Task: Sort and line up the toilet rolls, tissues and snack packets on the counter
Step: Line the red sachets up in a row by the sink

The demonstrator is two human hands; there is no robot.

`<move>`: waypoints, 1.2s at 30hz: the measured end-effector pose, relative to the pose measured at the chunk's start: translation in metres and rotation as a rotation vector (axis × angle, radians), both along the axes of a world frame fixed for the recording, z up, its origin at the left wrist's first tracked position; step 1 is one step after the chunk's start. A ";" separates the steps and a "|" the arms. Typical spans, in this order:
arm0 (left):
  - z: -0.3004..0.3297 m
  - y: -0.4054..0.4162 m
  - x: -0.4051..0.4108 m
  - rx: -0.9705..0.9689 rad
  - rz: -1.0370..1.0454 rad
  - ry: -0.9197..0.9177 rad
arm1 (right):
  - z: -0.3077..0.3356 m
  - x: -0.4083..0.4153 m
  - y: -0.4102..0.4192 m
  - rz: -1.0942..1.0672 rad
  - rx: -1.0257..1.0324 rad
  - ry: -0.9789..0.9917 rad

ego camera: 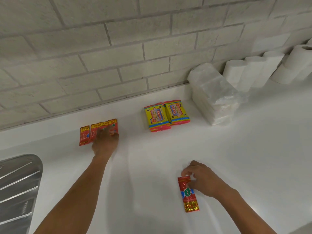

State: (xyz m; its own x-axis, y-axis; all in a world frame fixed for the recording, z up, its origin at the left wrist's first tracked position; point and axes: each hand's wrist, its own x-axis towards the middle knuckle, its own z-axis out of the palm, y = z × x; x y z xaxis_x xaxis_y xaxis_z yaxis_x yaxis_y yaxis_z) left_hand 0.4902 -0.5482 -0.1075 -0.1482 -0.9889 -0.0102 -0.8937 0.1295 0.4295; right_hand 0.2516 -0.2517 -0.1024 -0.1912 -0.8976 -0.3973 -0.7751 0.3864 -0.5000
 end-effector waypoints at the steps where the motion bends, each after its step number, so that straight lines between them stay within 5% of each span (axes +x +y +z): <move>1: 0.000 0.005 0.001 0.004 0.002 0.008 | 0.001 0.000 0.000 0.003 0.002 -0.002; 9: 0.001 0.049 0.003 0.048 -0.051 0.094 | 0.001 0.001 -0.006 -0.008 0.091 -0.009; 21: 0.020 0.102 0.004 0.114 -0.121 0.300 | 0.033 0.002 -0.031 -0.232 -0.016 -0.493; 30: 0.031 0.125 -0.006 0.547 -0.053 0.523 | 0.048 0.039 -0.070 -0.594 -0.375 -0.884; 36: 0.048 0.126 -0.012 0.779 0.050 0.834 | 0.045 0.058 -0.084 -0.849 -0.419 -1.196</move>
